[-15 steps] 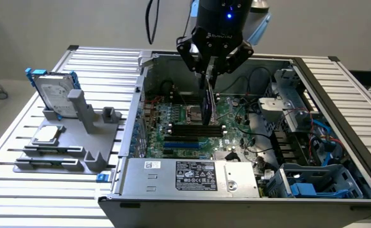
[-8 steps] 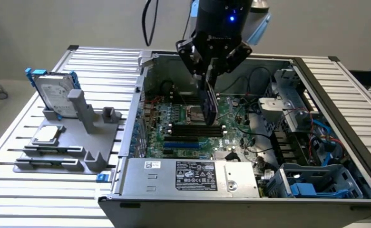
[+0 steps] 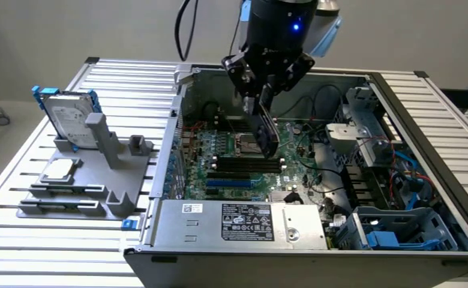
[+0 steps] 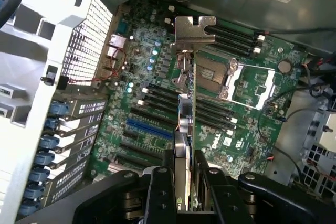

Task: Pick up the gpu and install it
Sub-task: 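Insert the gpu into the slot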

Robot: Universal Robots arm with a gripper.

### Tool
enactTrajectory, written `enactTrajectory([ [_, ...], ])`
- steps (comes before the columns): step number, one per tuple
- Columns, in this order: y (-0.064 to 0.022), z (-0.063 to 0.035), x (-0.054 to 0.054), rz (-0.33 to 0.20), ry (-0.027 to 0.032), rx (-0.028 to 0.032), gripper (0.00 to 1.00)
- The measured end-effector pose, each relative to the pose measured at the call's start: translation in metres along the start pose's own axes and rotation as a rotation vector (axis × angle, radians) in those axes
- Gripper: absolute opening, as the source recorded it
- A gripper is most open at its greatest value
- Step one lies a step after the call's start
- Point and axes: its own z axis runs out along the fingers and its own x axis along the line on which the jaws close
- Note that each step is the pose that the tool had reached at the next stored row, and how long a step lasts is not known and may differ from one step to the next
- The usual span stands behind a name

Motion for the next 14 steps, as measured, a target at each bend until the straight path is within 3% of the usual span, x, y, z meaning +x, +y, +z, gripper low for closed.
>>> enactTrajectory([
  [14, -0.0004, 0.0063, -0.0002, -0.257, 0.0041, -0.0232, 0.26],
])
